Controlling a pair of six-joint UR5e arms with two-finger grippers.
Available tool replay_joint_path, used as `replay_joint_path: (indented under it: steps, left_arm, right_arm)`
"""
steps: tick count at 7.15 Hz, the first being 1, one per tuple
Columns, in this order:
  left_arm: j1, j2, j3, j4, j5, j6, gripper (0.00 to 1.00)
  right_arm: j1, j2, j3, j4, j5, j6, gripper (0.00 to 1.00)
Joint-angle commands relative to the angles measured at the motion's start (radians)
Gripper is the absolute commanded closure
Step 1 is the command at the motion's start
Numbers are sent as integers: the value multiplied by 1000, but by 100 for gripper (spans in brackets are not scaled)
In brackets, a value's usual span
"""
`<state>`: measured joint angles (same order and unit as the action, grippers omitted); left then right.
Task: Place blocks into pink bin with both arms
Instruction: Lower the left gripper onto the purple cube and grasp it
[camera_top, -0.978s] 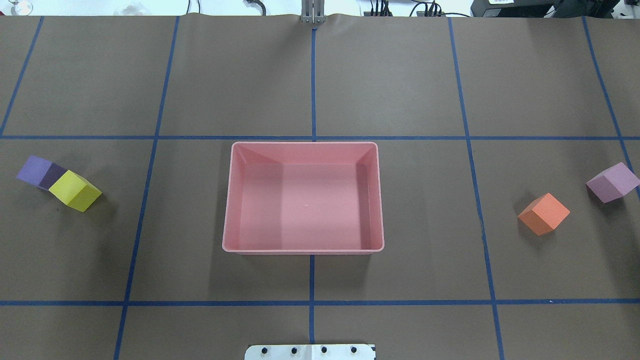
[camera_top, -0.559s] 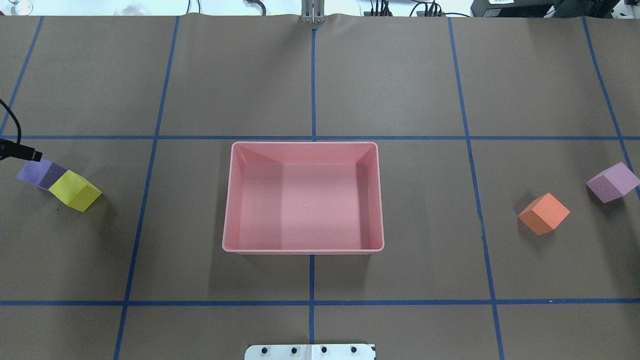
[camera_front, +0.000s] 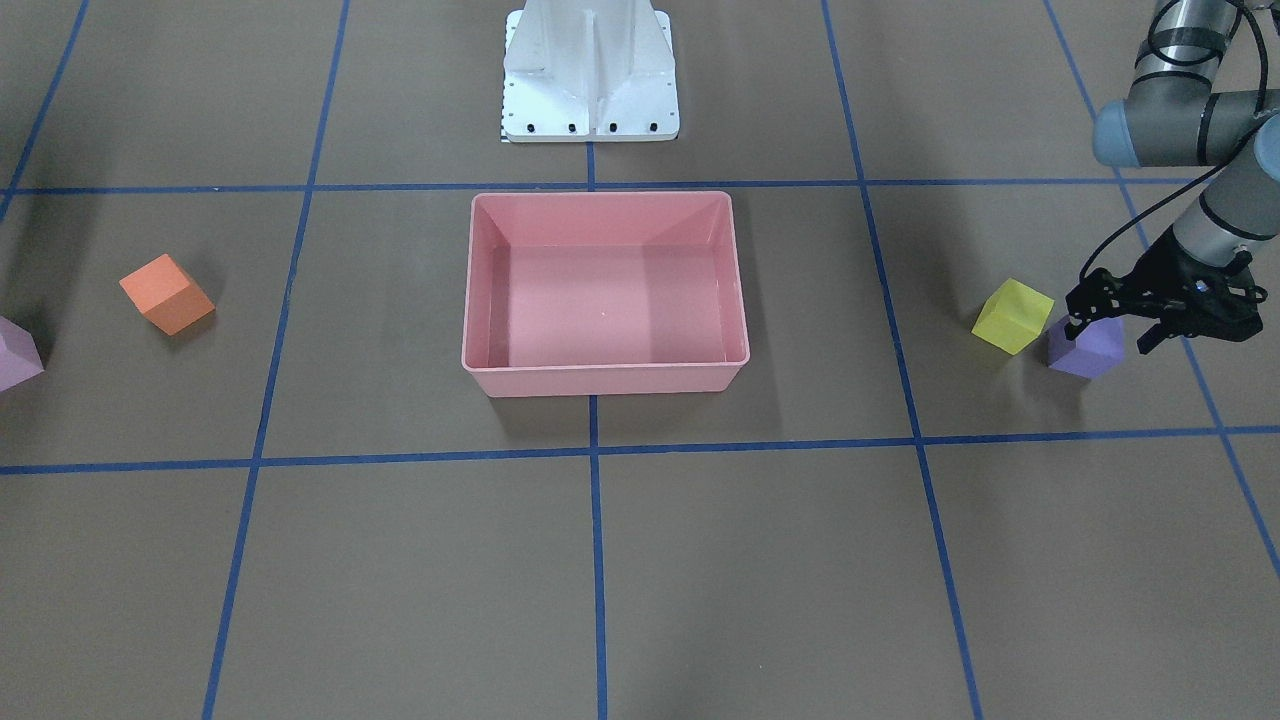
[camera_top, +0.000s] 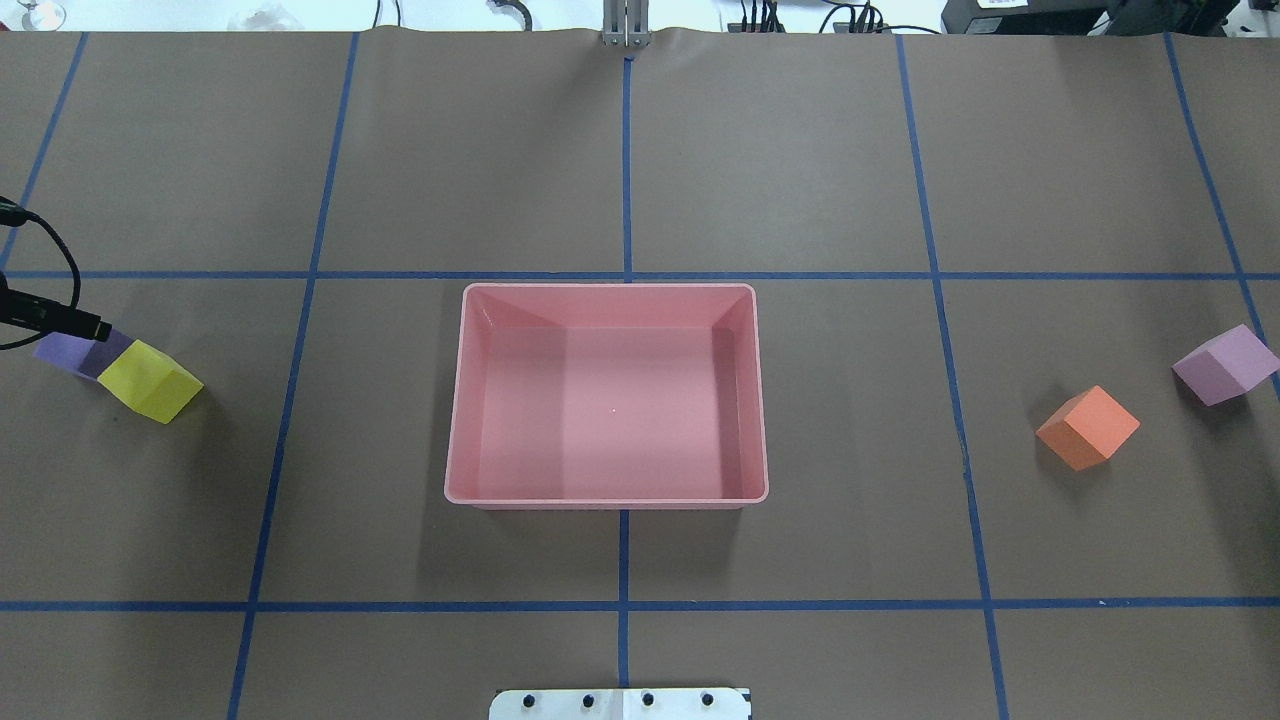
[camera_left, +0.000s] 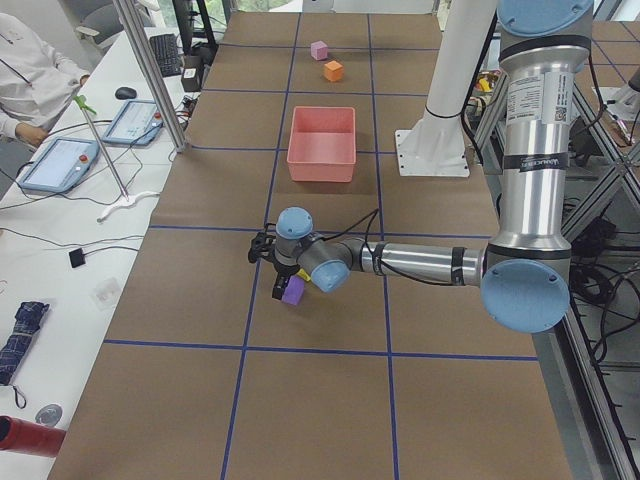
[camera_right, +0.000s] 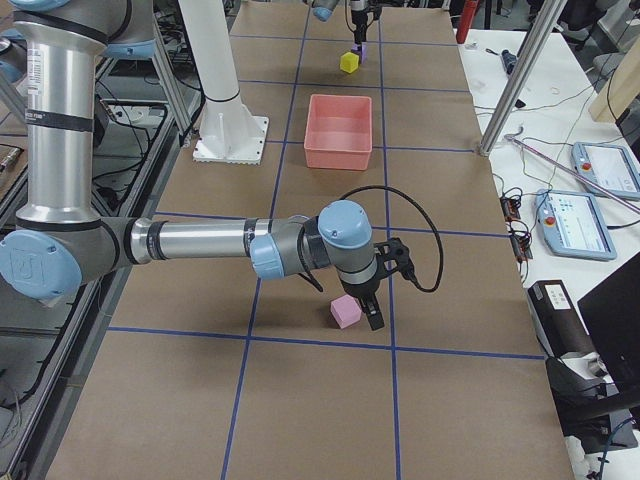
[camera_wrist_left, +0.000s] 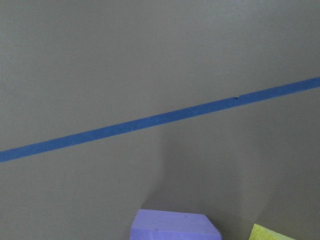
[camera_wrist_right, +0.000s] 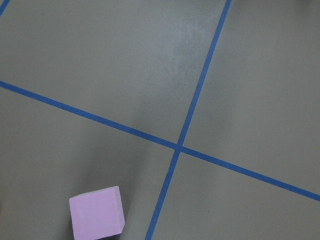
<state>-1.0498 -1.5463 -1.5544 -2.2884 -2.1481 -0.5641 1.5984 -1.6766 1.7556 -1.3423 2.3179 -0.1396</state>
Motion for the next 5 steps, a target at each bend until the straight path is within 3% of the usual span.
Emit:
replay_joint_path:
  steps: [1,3,4,5]
  left_arm:
    - [25,-3,14,0,4,1,0]
    - [62,-8,31,-8,34,3,0]
    - [63,-6,45,-32,36,4,7]
    - [63,-5,71,-69,36,4,37]
  right_arm:
    - [0,0,-1,0,0,0,0]
    - [0,0,-2,0,0,0,0]
    - [0,0,-4,0,0,0,0]
    - [0,0,-2,0,0,0,0]
